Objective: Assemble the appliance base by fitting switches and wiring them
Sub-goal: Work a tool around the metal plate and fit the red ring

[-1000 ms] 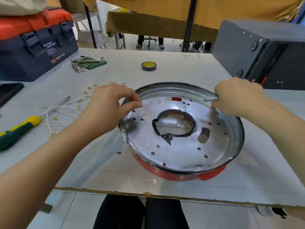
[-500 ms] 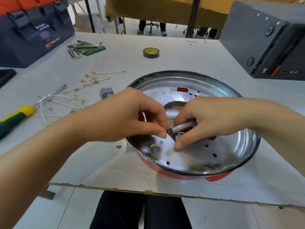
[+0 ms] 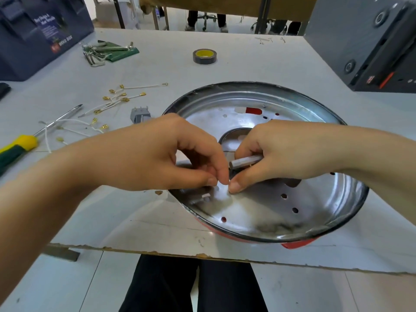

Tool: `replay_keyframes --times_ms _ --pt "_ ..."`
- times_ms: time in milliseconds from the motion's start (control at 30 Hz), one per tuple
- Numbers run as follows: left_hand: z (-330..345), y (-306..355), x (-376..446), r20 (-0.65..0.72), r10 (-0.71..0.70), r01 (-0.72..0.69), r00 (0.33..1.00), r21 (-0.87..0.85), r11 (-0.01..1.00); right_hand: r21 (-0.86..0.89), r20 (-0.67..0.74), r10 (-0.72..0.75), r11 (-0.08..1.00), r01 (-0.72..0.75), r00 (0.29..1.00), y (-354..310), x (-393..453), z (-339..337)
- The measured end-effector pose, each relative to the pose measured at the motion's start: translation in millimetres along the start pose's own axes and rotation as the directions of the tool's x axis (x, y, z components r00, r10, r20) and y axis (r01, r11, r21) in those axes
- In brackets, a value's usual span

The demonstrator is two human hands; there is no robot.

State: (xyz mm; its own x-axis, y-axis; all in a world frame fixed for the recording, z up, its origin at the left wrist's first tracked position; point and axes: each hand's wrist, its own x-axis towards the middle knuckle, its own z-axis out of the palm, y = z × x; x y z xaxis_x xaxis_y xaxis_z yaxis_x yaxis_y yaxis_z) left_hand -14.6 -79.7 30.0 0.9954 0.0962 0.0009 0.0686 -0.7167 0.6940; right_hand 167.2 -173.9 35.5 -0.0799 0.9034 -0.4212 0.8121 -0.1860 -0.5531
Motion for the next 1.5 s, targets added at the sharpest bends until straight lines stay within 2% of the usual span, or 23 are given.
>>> replay_keyframes --times_ms 333,567,900,1067,1300,1500 --pt "-1 3 -1 0.03 0.022 -0.022 0.999 -0.004 1.0 -0.037 -0.057 -0.022 0.999 0.02 0.998 -1 -2 1" --pt "7 12 4 0.108 0.084 -0.09 0.991 0.049 0.995 -0.025 -0.074 -0.045 0.999 0.043 0.996 -3 -5 3" --pt "8 17 8 0.165 0.016 -0.034 0.986 0.106 0.994 -0.06 -0.103 -0.065 0.996 0.059 0.993 -1 -6 3" --pt "9 16 9 0.165 -0.028 0.009 0.986 0.115 0.993 -0.035 -0.109 -0.063 0.998 0.06 0.992 0 -7 3" --pt "6 18 11 0.236 -0.113 0.088 0.965 0.116 0.989 -0.003 -0.133 -0.076 0.997 0.076 0.988 2 -8 3" --pt "7 21 14 0.252 -0.156 0.13 0.955 0.117 0.985 0.045 -0.196 -0.078 0.995 0.089 0.977 5 -11 3"
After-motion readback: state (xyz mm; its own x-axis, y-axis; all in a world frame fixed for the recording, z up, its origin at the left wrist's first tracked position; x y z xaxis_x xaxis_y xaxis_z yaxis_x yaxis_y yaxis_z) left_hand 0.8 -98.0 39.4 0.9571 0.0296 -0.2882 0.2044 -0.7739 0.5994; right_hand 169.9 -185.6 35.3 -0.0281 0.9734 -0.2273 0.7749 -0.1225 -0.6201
